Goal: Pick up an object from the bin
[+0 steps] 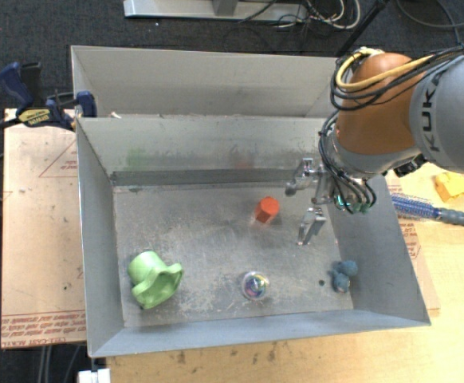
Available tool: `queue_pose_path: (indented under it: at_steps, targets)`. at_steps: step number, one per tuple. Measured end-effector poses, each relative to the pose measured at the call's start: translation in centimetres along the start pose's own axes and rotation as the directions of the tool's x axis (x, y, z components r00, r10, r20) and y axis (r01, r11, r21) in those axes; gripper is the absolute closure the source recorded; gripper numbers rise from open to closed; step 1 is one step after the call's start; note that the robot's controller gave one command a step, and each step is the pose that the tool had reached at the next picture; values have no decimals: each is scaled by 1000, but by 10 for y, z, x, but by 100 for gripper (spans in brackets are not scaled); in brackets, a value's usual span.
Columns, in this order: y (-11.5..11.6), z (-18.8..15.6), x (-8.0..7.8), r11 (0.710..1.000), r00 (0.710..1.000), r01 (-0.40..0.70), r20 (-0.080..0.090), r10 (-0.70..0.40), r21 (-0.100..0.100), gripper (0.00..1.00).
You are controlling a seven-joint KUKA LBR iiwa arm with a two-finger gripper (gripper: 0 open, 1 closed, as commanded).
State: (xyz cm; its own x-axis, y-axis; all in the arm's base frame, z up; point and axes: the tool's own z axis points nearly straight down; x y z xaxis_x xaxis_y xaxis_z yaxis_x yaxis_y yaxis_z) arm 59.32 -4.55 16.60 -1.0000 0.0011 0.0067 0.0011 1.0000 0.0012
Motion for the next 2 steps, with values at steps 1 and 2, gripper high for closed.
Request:
queue_pose_path:
  at_steps: [1,2]
  targets:
    - [15,93,-49,991,991,-136,10,136,-2,0]
    - [21,64,-54,990,990,-138,14,138,-2,0]
